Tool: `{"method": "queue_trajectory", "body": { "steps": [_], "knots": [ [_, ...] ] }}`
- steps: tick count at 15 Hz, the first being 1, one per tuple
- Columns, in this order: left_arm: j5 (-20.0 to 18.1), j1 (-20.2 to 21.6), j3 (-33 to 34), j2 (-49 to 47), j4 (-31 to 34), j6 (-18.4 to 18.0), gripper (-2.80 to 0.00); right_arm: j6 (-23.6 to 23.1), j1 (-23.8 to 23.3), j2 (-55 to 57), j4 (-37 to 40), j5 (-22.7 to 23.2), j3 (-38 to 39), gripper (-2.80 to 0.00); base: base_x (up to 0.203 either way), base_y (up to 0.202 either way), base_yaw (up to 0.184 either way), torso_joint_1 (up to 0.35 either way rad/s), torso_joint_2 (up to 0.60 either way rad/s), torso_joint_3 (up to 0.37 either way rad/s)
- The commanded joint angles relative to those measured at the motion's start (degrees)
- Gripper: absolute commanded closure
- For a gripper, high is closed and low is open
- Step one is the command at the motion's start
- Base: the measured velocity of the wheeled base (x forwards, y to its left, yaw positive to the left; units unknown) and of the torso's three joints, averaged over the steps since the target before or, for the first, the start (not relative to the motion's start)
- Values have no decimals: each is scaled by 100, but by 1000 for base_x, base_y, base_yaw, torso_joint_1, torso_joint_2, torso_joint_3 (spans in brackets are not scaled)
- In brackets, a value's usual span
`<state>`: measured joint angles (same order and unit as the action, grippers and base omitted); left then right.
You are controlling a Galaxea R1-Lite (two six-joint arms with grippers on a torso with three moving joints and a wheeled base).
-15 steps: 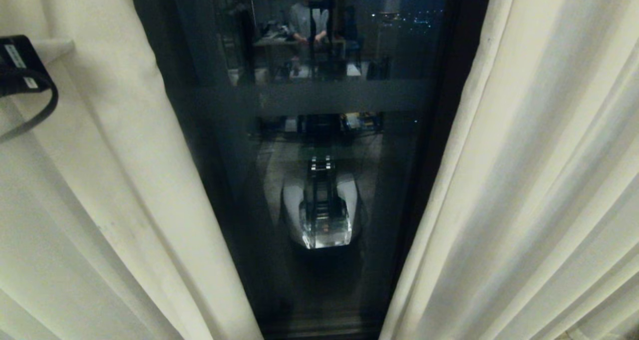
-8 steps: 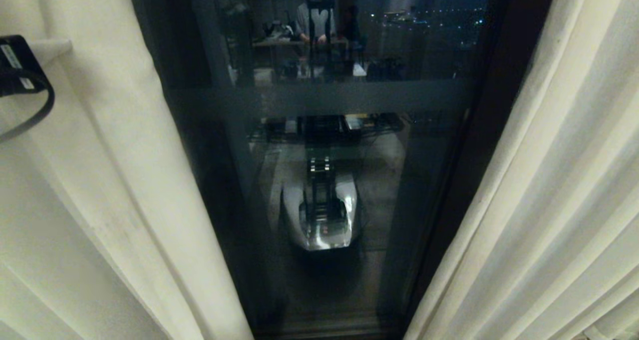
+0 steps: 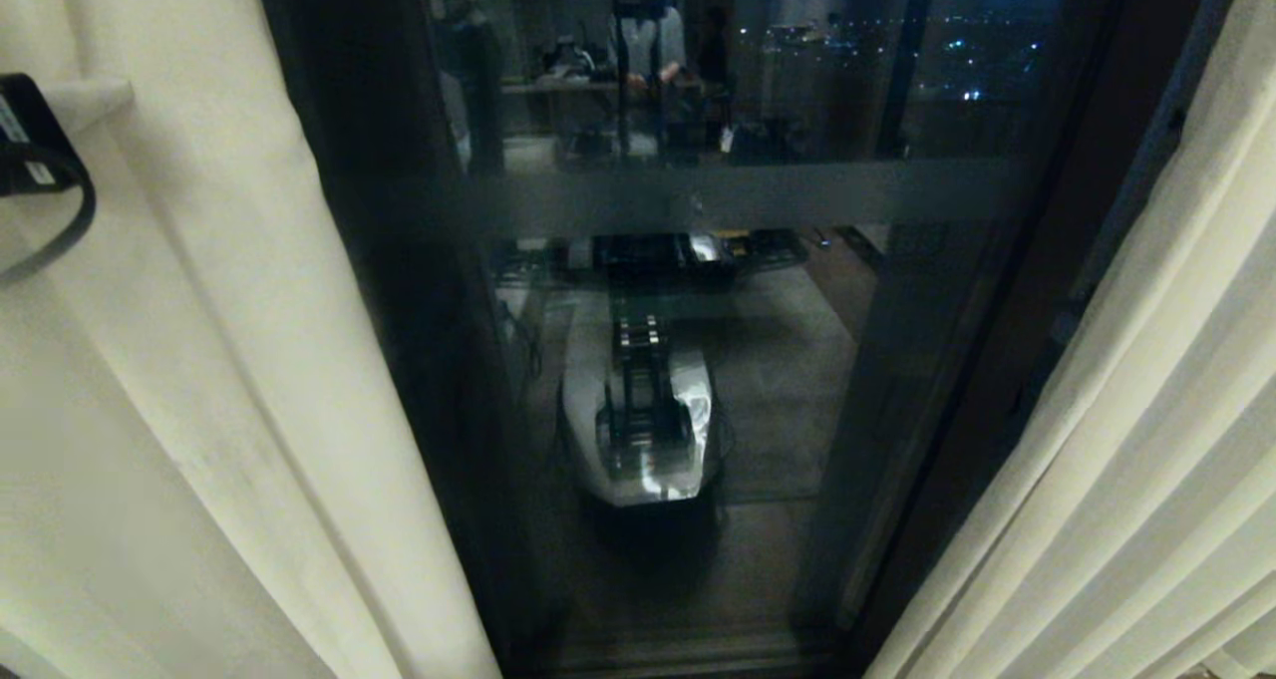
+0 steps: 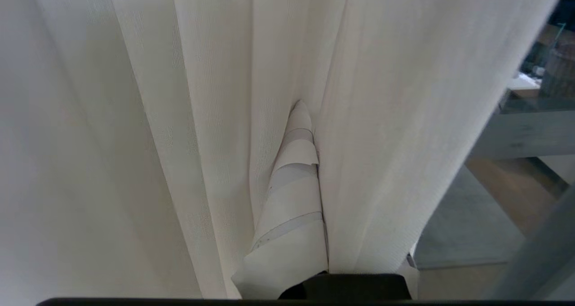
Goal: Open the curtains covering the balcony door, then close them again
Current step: Pull the inner curtains open on both sides
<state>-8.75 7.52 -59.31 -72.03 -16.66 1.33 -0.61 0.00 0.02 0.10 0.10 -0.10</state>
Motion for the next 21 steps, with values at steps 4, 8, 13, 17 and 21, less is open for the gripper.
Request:
{"method": "queue_trajectory", "body": {
  "steps": [4,8,13,17,21],
  "knots": [
    [-4,-5,104,119,-12,0,0,-1,0,6,-1,-2,1,0,0,191,1,3,2,2],
    [-4,-5,113,154,-12,7,0,-1,0,6,-1,1,1,0,0,191,1,3,1,3],
    [-17,4,207,242,-21,6,0,-1,0,6,-1,-2,1,0,0,88,0,2,2,1],
    [-48,4,332,327,-30,8,0,-1,0,6,-1,7,1,0,0,0,0,0,0,0],
    [-25,62,261,327,-43,112,0,-1,0,6,-1,-2,1,0,0,0,0,0,0,0]
  ]
}}
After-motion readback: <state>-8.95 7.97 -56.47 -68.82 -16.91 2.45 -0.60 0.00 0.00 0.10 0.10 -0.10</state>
